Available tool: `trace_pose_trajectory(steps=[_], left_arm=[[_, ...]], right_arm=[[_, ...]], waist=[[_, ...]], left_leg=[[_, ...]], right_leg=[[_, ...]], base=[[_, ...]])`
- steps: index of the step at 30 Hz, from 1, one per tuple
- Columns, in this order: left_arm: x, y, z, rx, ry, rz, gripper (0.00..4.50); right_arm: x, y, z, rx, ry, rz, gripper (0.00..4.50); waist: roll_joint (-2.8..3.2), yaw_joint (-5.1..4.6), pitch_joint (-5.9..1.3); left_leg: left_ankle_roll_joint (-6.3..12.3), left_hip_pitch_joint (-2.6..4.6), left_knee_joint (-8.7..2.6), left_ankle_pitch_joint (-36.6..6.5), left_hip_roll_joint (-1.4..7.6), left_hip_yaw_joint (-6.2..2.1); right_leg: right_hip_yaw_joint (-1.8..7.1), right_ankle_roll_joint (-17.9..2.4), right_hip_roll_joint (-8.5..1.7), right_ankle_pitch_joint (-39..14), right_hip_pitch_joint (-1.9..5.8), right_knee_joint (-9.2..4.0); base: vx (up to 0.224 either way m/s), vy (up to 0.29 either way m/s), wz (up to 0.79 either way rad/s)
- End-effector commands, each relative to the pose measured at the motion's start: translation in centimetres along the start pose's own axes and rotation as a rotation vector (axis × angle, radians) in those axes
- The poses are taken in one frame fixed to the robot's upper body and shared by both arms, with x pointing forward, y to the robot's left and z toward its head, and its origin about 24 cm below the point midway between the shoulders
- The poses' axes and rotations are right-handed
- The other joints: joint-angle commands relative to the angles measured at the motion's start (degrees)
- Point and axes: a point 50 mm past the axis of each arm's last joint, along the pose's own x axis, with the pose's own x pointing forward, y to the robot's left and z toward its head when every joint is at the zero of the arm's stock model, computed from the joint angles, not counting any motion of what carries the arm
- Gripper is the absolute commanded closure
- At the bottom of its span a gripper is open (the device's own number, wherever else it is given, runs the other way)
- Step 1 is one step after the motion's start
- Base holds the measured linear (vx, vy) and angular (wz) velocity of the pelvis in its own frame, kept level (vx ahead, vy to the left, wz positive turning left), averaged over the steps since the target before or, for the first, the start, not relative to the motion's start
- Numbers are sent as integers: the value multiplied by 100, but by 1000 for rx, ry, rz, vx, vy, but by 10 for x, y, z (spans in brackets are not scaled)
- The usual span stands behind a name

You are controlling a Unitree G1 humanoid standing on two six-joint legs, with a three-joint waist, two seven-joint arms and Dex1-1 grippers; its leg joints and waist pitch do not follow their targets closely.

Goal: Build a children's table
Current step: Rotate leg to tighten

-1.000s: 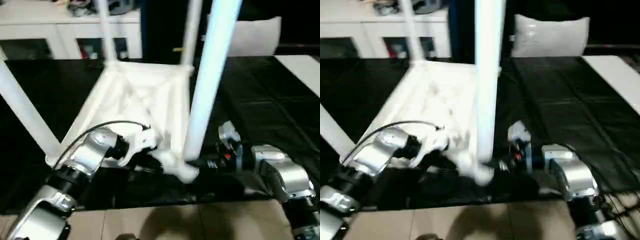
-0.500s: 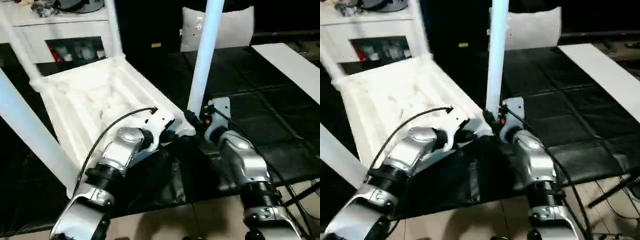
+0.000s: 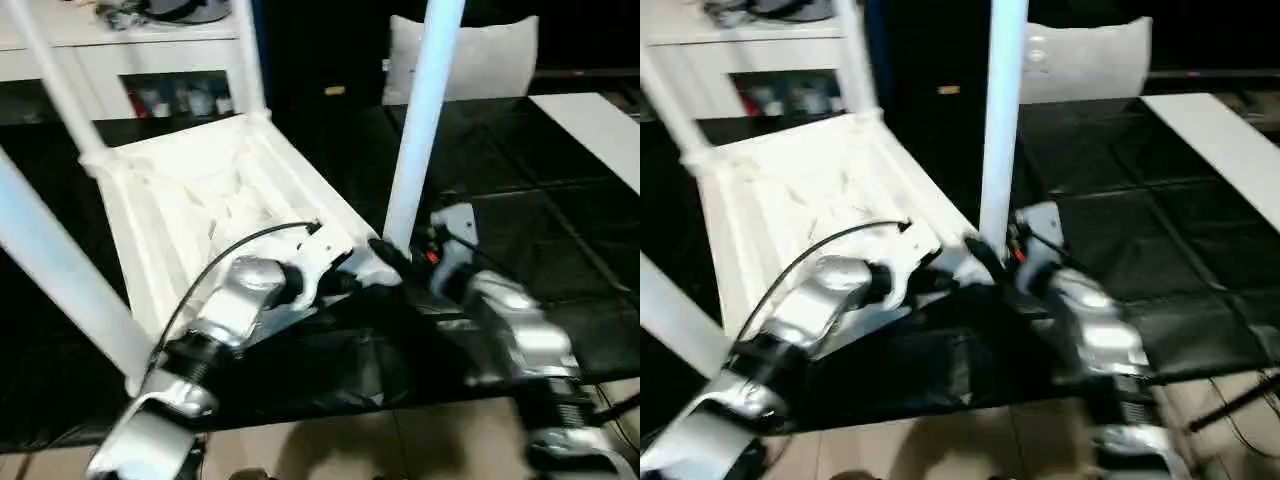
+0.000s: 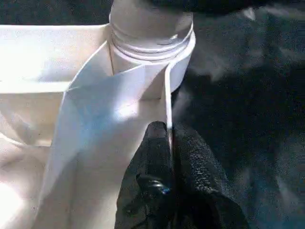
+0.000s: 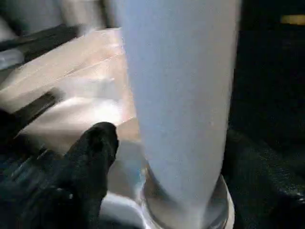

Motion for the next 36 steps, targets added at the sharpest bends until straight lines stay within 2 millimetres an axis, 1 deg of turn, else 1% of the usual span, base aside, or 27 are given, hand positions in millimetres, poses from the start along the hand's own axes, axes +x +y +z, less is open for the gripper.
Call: trace_pose_trajectory(steps=[1,2,3,4,5,7,8,9,10,12,15,17,20,21,22,23,25,26,27,32,34,36], left_arm=[[-2,-9,18,114,-68,-134,450],[-5,-10,16,132,-63,-163,450],[-6,-11,15,145,-60,-185,450],[-9,-12,12,159,-49,-215,450],[-11,-12,11,165,-40,-233,450],[-19,-17,6,196,-24,-342,450],[-21,-18,5,213,-13,-366,450],[-23,-18,4,228,1,-384,450],[-24,-18,3,238,9,-395,450],[-28,-18,-1,271,44,-430,450],[-33,-17,-4,301,73,-459,450],[-35,-16,-4,313,86,-474,450],[-38,-18,-5,329,95,-503,450],[-39,-18,-4,335,93,-514,450],[-39,-18,-4,335,93,-514,450],[-39,-18,-4,337,93,-516,450],[-38,-18,-4,341,94,-515,450],[-38,-17,-4,342,96,-516,450],[-38,-17,-4,342,96,-517,450],[-39,-16,-5,335,97,-510,450],[-38,-16,-4,323,90,-502,450],[-37,-16,-2,287,58,-481,450]], right_arm=[[-4,5,8,-51,-9,123,57],[-7,4,8,-55,2,151,48],[-9,4,9,-58,11,169,40],[-12,5,9,-66,26,224,34],[-15,5,10,-71,35,262,34],[-23,8,10,-103,96,406,34],[-25,8,10,-109,112,440,34],[-26,9,10,-114,123,466,34],[-27,9,10,-117,129,483,34],[-30,11,8,-102,166,553,62],[-32,12,7,-92,203,612,75],[-32,13,5,-90,221,634,101],[-31,14,1,-89,236,653,113],[-31,17,-1,-80,244,678,128],[-31,17,-1,-80,244,678,128],[-31,18,-2,-77,245,686,142],[-31,20,-3,-69,249,706,156],[-31,20,-3,-66,250,711,163],[-31,21,-3,-63,251,716,174],[-31,23,-3,-47,244,731,212],[-31,24,-2,-25,217,735,235],[-29,28,0,30,179,729,241]], waist=[[-45,10,-414],[-49,27,-400],[-46,42,-400],[-58,56,-393],[-52,79,-400],[-67,136,-413],[-56,152,-419],[-76,153,-417],[-65,172,-417],[-78,208,-413],[-83,263,-412],[-83,268,-413],[-81,267,-413],[-68,263,-415],[-72,259,-420],[-72,257,-420],[-73,258,-421],[-69,259,-421],[-49,261,-421],[-80,257,-417],[-81,258,-415],[-69,261,-412]], left_leg=[[758,5,-331,-84,356,-140],[711,19,-342,-149,361,-136],[697,26,-343,-175,354,-135],[647,41,-353,-239,361,-134],[621,59,-355,-299,378,-137],[648,53,-347,-234,400,-144],[665,42,-338,-202,398,-144],[677,35,-339,-176,405,-144],[692,39,-336,-169,399,-139],[677,43,-338,-146,397,-138],[644,41,-338,-175,382,-127],[600,32,-342,-185,384,-135],[541,39,-348,-235,379,-137],[535,33,-350,-238,387,-143],[535,38,-349,-214,396,-148],[537,38,-348,-202,398,-148],[545,35,-343,-185,386,-140],[547,32,-344,-176,390,-142],[544,36,-343,-184,391,-144],[525,33,-346,-217,380,-138],[519,37,-348,-224,380,-137],[522,41,-350,-223,388,-141]], right_leg=[[523,-184,-556,-1167,459,-383],[513,-145,-548,-1343,440,-416],[508,-130,-541,-1410,436,-425],[511,-99,-535,-1515,429,-436],[513,-113,-540,-1553,424,-431],[529,-182,-546,-1394,426,-389],[532,-215,-551,-1323,427,-367],[539,-225,-554,-1283,426,-364],[539,-242,-553,-1281,419,-361],[533,-241,-551,-1363,412,-372],[532,-175,-551,-1506,419,-395],[525,-141,-548,-1555,422,-396],[520,-94,-550,-1632,420,-414],[517,-97,-548,-1604,422,-407],[518,-118,-544,-1543,419,-393],[520,-130,-542,-1517,415,-389],[522,-146,-542,-1487,418,-389],[521,-157,-544,-1487,420,-388],[519,-159,-542,-1482,415,-388],[514,-107,-536,-1557,424,-405],[514,-85,-535,-1606,421,-411],[516,-86,-538,-1613,416,-413]], base=[[0,0,0],[0,0,0],[0,0,0],[0,0,0],[0,0,0],[0,0,0],[0,0,0],[0,0,0],[0,0,0],[0,0,0],[0,0,0],[0,0,0],[0,0,0],[0,0,0],[0,0,0],[0,0,0],[0,0,0],[0,0,0],[0,0,0],[0,0,0],[0,0,0],[0,0,0]])
